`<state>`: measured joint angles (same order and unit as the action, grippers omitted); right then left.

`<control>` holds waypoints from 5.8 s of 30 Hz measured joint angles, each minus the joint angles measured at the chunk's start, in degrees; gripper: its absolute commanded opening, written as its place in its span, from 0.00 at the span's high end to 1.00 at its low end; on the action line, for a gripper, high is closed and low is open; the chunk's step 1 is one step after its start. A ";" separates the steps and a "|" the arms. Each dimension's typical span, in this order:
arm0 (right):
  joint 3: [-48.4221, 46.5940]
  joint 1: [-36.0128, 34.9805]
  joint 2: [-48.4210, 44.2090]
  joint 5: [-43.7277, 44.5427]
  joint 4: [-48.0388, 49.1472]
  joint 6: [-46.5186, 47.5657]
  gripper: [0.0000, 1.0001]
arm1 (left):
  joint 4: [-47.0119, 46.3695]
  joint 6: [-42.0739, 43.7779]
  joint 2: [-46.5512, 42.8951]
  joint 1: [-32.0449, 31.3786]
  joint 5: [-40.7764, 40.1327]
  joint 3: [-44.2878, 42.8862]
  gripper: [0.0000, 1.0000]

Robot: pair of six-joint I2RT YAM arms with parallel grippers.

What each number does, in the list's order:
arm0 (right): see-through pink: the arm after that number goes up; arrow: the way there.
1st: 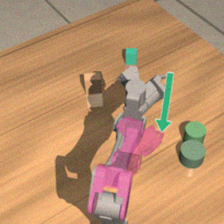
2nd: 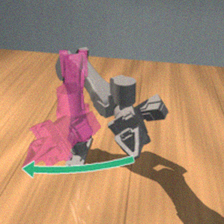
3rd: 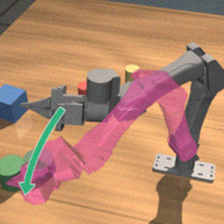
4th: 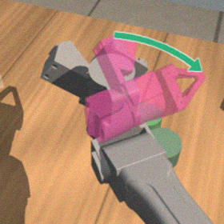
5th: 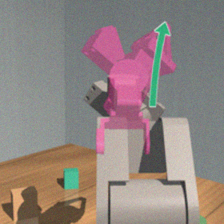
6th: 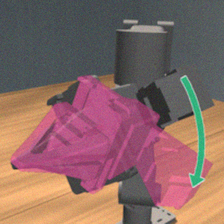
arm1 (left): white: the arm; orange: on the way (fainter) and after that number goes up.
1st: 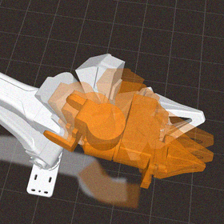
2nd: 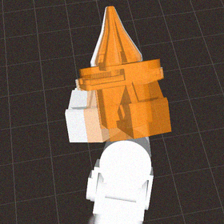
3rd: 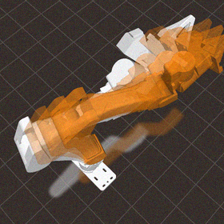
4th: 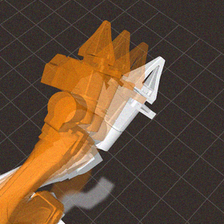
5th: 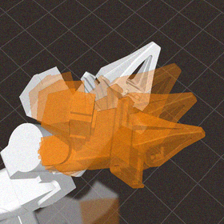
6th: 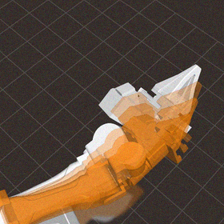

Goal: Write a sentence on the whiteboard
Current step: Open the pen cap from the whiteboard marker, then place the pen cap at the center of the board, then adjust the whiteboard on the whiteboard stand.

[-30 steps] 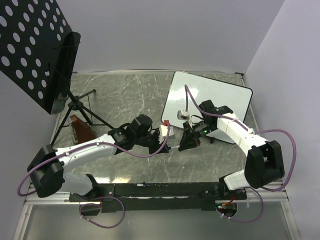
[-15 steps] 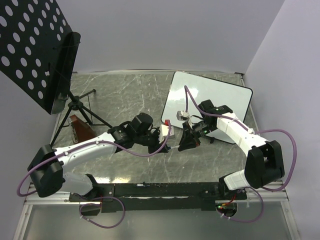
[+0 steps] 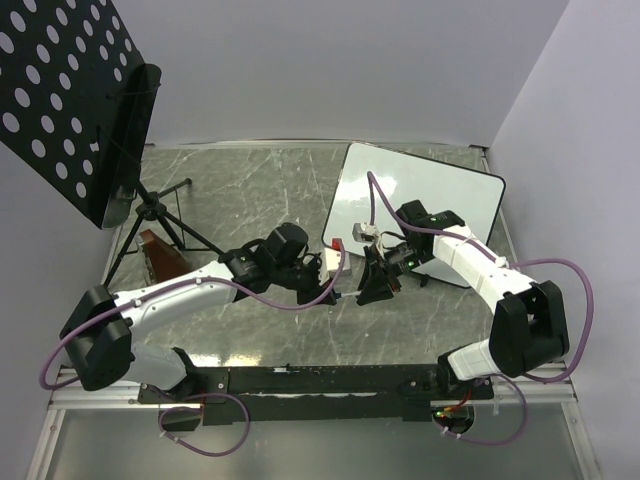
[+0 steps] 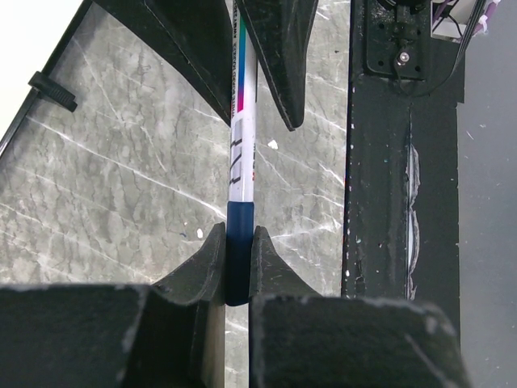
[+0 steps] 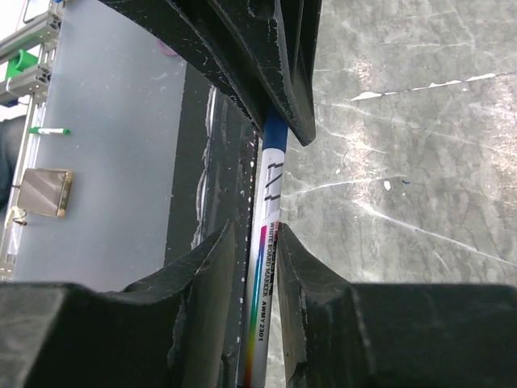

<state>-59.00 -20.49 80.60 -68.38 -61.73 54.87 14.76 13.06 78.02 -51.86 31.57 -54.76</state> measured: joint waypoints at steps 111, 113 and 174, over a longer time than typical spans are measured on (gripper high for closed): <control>10.27 24.52 -21.20 17.70 27.45 -32.28 1.00 | -25.40 -41.03 55.67 31.78 25.70 -47.95 0.06; 10.25 24.55 -20.85 17.66 27.41 -32.15 1.00 | -28.41 -43.17 57.61 31.78 27.89 -48.50 0.12; 10.14 25.57 -19.30 16.22 26.88 -31.30 1.00 | -68.63 -53.00 34.67 28.68 11.23 1.57 0.99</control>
<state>-48.86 5.08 61.30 -52.16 -34.85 23.57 -53.87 -39.94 112.68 -23.18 42.81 -53.19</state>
